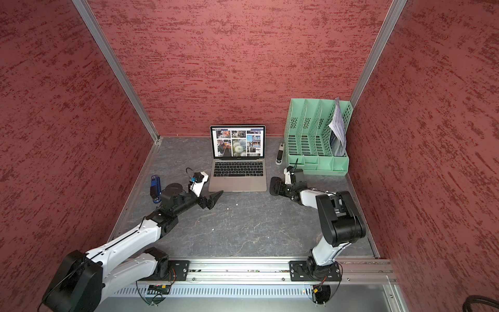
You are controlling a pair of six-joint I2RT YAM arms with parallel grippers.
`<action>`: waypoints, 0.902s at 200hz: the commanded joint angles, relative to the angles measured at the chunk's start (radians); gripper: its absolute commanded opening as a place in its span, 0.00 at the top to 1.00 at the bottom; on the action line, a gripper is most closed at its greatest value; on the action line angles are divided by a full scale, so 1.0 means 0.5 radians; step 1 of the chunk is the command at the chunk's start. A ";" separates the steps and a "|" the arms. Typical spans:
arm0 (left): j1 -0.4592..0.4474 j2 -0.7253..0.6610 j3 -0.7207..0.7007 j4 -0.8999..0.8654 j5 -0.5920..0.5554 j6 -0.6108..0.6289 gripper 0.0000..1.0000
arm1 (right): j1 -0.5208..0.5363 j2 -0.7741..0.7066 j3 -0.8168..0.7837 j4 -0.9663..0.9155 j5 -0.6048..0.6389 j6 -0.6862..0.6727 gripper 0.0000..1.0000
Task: Remove the wireless mouse receiver from the laptop
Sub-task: Place the mouse at the center of the board, then adjust the mouse at the center of the board.
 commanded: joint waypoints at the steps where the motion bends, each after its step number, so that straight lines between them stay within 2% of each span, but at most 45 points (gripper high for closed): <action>1: 0.003 0.018 -0.014 0.019 0.018 0.014 0.00 | 0.006 -0.060 0.040 -0.079 0.101 -0.054 0.39; 22: 0.003 0.021 -0.014 0.020 0.023 0.016 0.00 | 0.006 -0.064 0.057 -0.116 0.131 -0.071 0.37; 51: 0.003 0.019 -0.011 0.028 0.018 0.012 0.00 | 0.008 -0.141 0.109 -0.240 0.179 -0.141 0.28; 81: 0.009 -0.051 0.027 0.006 -0.005 0.010 0.00 | 0.021 -0.586 0.259 -0.625 0.293 -0.374 0.11; 89: 0.010 -0.078 0.048 -0.005 -0.013 0.012 0.00 | 0.033 -0.715 0.327 -0.768 0.345 -0.471 0.02; 111: 0.006 -0.130 0.103 -0.048 -0.035 0.022 0.00 | 0.038 -0.996 0.467 -1.043 0.398 -0.647 0.02; 131: 0.000 -0.164 0.151 -0.134 -0.145 -0.011 0.00 | 0.043 -1.098 0.546 -1.202 0.333 -0.633 0.02; 150: -0.009 -0.193 0.167 -0.177 -0.346 -0.097 0.00 | 0.077 -1.057 0.565 -1.334 0.335 -0.532 0.02; 180: -0.068 -0.196 0.219 -0.337 -0.567 -0.172 0.00 | 0.312 -0.818 0.613 -1.551 0.667 -0.360 0.02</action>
